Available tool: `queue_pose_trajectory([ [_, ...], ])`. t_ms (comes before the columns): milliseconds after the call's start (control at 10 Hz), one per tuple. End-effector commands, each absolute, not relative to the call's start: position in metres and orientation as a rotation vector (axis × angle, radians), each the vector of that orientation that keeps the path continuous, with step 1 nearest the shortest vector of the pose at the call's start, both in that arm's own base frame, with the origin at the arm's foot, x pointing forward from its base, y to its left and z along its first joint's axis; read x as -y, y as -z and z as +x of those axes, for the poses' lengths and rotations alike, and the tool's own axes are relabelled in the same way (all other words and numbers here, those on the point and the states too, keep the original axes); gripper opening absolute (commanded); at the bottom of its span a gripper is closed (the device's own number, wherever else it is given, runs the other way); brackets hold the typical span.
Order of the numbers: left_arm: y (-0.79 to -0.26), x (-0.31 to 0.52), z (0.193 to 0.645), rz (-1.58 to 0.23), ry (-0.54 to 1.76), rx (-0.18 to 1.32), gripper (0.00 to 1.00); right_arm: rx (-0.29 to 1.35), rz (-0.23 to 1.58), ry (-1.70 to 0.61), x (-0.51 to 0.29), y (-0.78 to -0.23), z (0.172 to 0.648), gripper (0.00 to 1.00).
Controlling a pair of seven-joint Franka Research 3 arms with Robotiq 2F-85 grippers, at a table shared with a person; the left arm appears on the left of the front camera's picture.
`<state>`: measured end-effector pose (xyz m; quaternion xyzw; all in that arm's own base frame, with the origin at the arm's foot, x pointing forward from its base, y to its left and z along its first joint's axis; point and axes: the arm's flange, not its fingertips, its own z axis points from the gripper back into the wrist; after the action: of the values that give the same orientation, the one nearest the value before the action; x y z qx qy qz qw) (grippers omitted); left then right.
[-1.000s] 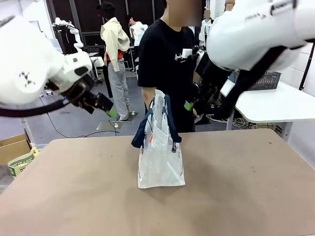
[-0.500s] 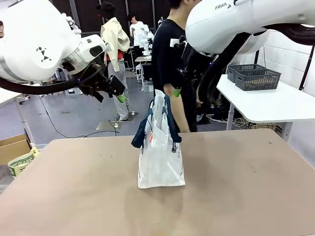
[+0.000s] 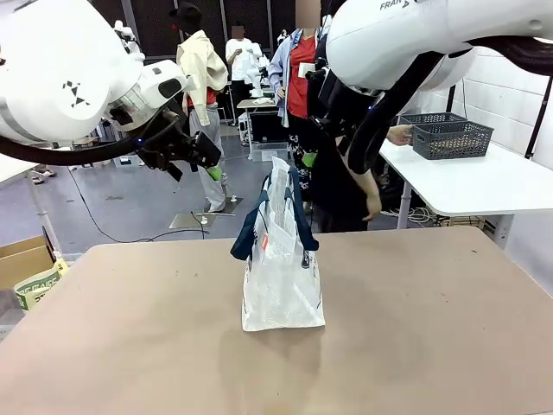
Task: Transfer purchased items from the store into the shopping bag.
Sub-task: Open the Reusable shopping bag in the center of the table.
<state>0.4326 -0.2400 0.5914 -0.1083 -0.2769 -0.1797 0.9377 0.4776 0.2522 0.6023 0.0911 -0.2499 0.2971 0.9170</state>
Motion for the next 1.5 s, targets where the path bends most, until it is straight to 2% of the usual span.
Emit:
queue_pose_trajectory([
  [0, -0.609, 0.259, 0.42, -0.221, 0.227, 0.477, 1.0, 0.447, 0.193, -0.512, -0.27, -0.601, 0.472, 1.0],
  [200, -0.615, 0.269, 0.417, -0.221, 0.081, 0.419, 1.0, 0.382, 0.194, -0.436, -0.283, -0.597, 0.471, 1.0],
  [400, -0.609, 0.277, 0.419, -0.255, 0.03, 0.381, 1.0, 0.325, 0.213, -0.358, -0.29, -0.585, 0.477, 1.0],
  [500, -0.602, 0.276, 0.426, -0.278, 0.036, 0.37, 1.0, 0.348, 0.172, -0.359, -0.29, -0.579, 0.482, 1.0],
  [700, -0.609, 0.27, 0.411, -0.245, 0.069, 0.395, 1.0, 0.353, 0.211, -0.406, -0.285, -0.582, 0.466, 1.0],
  [1400, -0.602, 0.3, 0.451, -0.32, 0.101, 0.37, 1.0, 0.317, 0.273, -0.355, -0.294, -0.584, 0.515, 1.0],
])
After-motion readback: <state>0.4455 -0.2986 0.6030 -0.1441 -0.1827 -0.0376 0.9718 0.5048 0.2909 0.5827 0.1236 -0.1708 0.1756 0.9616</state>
